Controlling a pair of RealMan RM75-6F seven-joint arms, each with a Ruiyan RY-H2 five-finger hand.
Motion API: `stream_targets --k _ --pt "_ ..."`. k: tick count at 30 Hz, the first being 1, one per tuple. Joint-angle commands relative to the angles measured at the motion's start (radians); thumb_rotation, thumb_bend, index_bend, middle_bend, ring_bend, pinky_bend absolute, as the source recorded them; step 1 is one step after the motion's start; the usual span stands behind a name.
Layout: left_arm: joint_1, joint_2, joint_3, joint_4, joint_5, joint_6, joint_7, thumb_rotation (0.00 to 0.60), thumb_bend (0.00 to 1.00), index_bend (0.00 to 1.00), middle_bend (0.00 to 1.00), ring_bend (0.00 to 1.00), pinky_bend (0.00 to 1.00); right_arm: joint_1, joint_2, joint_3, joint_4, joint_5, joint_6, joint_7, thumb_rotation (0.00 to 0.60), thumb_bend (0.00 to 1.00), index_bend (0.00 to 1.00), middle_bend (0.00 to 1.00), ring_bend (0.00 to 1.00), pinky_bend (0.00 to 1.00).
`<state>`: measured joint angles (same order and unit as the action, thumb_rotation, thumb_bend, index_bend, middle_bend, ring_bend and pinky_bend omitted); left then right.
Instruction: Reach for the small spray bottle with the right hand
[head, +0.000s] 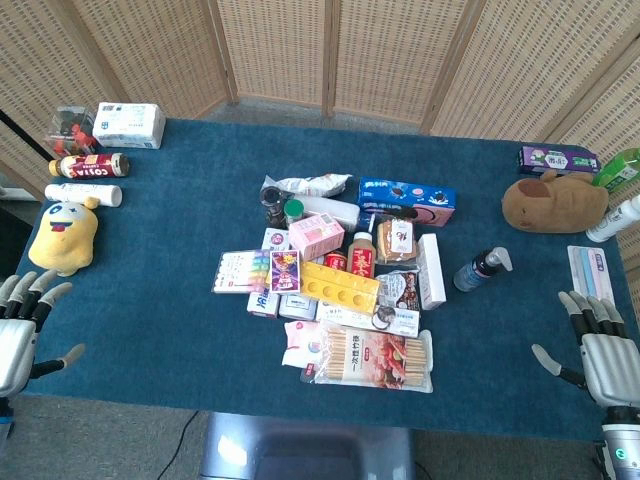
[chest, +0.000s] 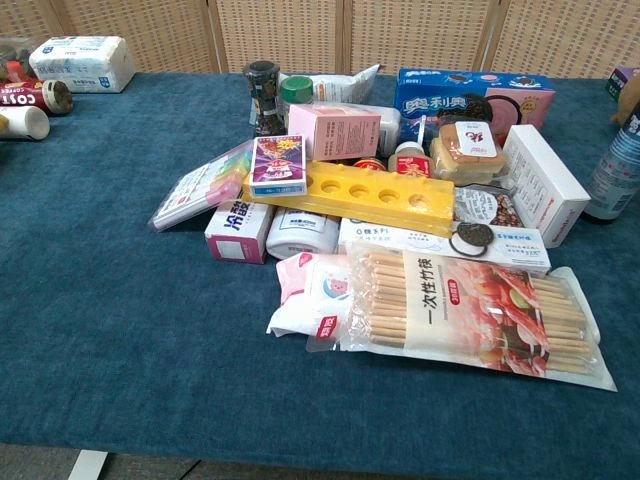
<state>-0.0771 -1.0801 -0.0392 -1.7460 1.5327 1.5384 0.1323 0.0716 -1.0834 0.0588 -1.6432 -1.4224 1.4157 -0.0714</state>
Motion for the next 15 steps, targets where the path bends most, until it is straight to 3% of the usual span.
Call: stream_targets --k 1,12,15 --pt "0.001 0.0 0.001 0.003 -0.001 -0.003 -0.006 0.555 0.19 0.2 0.11 0.02 0.0 0.0 0.0 0.0 -0.003 -0.002 0.001 0.0 0.031 0.24 0.0 0.0 0.0 0.0" --pt "-0.009 0.009 0.0 0.007 0.017 -0.01 -0.018 0.553 0.19 0.2 0.11 0.02 0.0 0.012 -0.01 0.008 0.015 0.002 -0.025 0.103 0.028 0.25 0.0 0.0 0.0 0.0" --pt "-0.012 0.011 -0.003 0.002 0.023 -0.008 -0.019 0.553 0.19 0.2 0.11 0.02 0.0 0.018 -0.014 0.014 0.024 0.014 -0.046 0.155 0.086 0.22 0.0 0.0 0.0 0.0"
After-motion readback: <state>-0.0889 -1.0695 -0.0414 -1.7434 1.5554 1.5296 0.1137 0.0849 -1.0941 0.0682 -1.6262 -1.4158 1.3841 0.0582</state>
